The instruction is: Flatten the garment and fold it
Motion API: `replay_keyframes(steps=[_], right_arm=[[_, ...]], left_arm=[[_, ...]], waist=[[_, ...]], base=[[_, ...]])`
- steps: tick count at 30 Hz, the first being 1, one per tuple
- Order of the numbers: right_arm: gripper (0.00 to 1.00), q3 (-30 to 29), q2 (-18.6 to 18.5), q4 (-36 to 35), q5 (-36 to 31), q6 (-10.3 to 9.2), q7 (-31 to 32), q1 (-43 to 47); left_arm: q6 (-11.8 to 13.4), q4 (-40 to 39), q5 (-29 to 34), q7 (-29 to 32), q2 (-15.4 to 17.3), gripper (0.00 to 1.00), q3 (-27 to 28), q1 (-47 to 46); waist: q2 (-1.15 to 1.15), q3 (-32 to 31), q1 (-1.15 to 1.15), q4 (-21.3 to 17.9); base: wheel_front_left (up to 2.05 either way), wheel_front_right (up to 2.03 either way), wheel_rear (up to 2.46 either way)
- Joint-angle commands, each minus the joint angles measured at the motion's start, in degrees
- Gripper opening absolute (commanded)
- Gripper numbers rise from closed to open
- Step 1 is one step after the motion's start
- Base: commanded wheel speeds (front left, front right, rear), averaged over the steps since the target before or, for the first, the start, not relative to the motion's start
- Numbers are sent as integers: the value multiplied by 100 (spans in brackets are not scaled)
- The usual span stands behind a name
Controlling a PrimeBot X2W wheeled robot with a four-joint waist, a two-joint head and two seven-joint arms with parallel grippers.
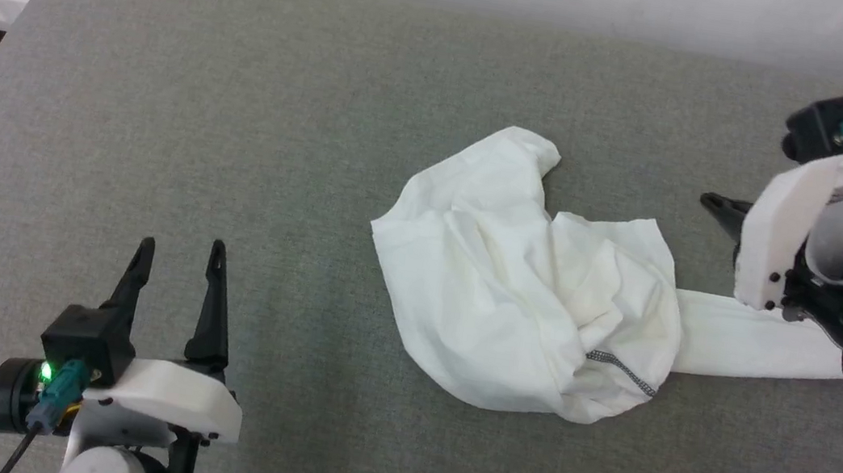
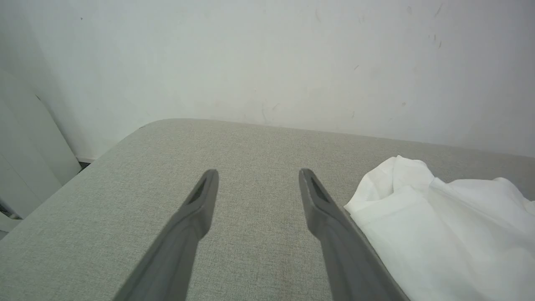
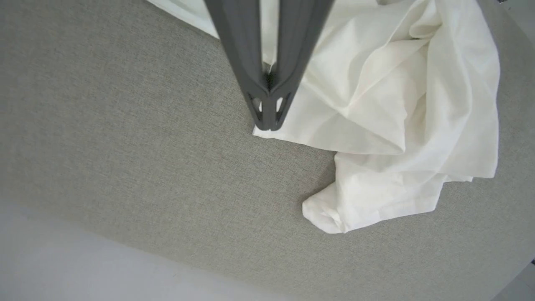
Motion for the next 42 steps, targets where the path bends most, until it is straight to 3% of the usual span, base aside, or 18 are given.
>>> replay_keyframes(steps=[1, 7, 10, 11, 26, 32, 38, 39, 40, 41, 42], right_arm=[[0, -176, 36, 131, -83, -10, -176, 167], [0, -534, 99, 200, -234, -10, -338, 449], [89, -560, 143, 57, -225, -10, -265, 515], [100, -548, 155, -14, -200, -10, -221, 534], [100, 401, -123, -1383, 743, -10, 1368, 703], [100, 844, -93, -1480, 650, -10, 1460, 503], [100, 1431, 70, -1076, 461, -10, 1345, 314], [96, 1533, 90, -992, 470, -10, 1363, 301], [38, 1608, 110, -910, 491, -10, 1363, 287], [0, 1680, 124, -841, 510, -10, 1362, 269], [0, 1741, 134, -786, 535, -10, 1357, 253]], left_arm=[[20, -10, -6, 13, 27, 100, -6, 22], [55, -75, -3, 55, 74, 100, -5, 60], [68, -100, -8, 74, 89, 100, -3, 62], [72, -104, -10, 79, 91, 100, -5, 62], [85, -57, -47, 69, 69, 100, -80, 19], [80, -56, -65, 29, 52, 100, -92, -33], [60, 1, -100, -35, 18, 100, -114, -93], [58, 13, -104, -46, 15, 100, -116, -98], [57, 23, -109, -57, 12, 100, -118, -103], [56, 32, -113, -66, 11, 100, -119, -107], [54, 41, -118, -74, 12, 100, -118, -110]], waist=[[0, -45, -1, -11], [0, -58, -1, -55], [0, -44, -1, -78], [0, -42, -1, -82], [0, 6, -1, -12], [0, 148, -1, 5], [0, 292, -1, 50], [0, 305, -1, 58], [0, 317, -1, 65], [0, 327, -1, 71], [0, 333, -1, 74]], base=[[0, 0, 0], [0, 0, 0], [0, 0, 0], [0, 0, 0], [0, 0, 0], [0, 0, 0], [0, 0, 0], [0, 0, 0], [0, 0, 0], [0, 0, 0], [0, 0, 0]])
